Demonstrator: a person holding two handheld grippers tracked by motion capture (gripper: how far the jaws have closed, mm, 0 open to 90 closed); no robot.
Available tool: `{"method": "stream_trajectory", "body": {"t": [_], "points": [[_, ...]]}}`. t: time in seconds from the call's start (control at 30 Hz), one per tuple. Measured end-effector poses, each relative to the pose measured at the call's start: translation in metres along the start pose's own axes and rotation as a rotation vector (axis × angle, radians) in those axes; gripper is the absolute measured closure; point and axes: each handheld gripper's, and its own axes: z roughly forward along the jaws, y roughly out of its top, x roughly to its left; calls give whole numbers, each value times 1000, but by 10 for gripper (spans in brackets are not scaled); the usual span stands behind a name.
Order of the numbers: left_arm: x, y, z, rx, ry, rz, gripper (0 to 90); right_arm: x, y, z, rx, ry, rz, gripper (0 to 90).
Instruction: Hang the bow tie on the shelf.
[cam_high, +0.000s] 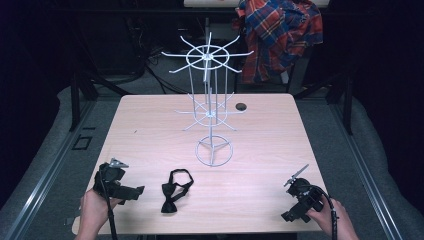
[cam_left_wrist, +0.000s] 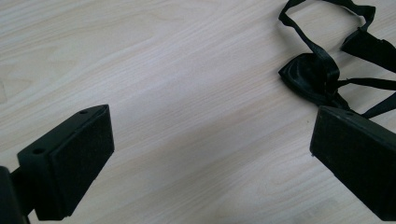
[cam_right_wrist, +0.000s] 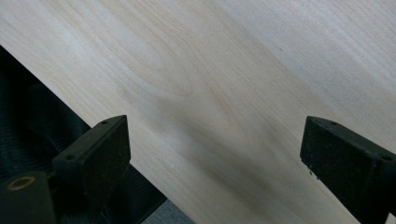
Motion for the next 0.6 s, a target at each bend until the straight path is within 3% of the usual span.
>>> {"method": "stream_trajectory", "body": {"t": [0.23, 0.27, 0.6], "points": [[0, 0, -3, -25, 0, -1, 0, 2, 1, -1, 12, -9, -12, 97], [-1, 0, -4, -29, 1, -2, 0, 3, 0, 1, -19, -4, 11, 97], [-11, 4, -3, -38, -11, 25, 0, 2, 3, -1, 11, -11, -19, 96]]}}
